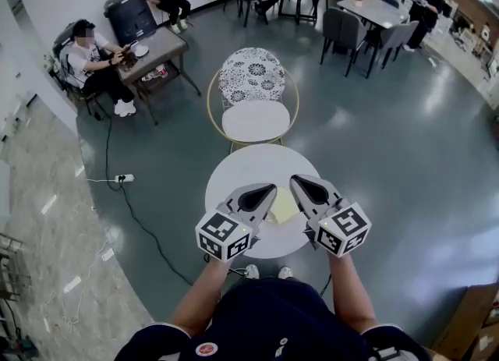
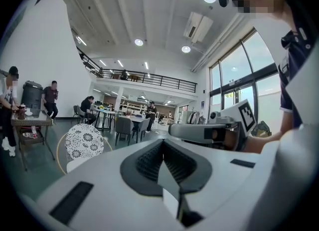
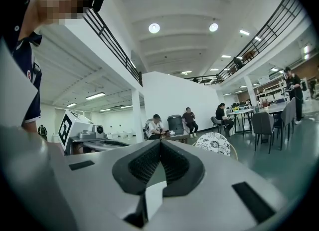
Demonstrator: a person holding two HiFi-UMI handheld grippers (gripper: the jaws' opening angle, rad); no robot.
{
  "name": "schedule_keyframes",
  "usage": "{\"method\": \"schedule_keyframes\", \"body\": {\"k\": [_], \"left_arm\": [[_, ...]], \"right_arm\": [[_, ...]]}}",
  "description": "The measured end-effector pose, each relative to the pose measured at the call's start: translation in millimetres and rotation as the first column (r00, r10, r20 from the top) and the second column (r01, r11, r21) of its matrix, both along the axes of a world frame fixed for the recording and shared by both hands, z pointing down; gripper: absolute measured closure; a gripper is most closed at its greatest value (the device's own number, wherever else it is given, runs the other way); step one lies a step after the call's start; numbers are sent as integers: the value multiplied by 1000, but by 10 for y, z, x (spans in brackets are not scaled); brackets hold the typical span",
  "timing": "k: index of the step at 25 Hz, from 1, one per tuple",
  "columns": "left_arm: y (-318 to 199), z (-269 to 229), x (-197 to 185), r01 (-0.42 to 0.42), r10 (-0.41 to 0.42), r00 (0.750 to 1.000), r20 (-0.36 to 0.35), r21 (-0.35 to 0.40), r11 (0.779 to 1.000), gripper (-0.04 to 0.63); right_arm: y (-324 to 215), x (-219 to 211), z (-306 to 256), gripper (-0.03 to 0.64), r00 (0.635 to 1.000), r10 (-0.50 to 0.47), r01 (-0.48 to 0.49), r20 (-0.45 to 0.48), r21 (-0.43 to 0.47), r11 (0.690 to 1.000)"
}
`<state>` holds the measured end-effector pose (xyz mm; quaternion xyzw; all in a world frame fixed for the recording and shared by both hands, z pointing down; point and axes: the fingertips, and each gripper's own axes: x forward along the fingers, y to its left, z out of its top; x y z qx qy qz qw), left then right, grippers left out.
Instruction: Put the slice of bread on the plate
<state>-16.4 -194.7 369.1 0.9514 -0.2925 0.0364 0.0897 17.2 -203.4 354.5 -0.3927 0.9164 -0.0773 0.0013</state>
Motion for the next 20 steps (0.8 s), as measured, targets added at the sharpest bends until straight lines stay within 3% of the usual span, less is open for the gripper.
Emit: {"method": "schedule_keyframes", "body": {"k": [20], "left_arm": [[119,-74,-6,-2,2,1000,15,14,1000,588]], "right_arm": [[95,-2,-102,611,1000,-3,3,7,12,1000]]}}
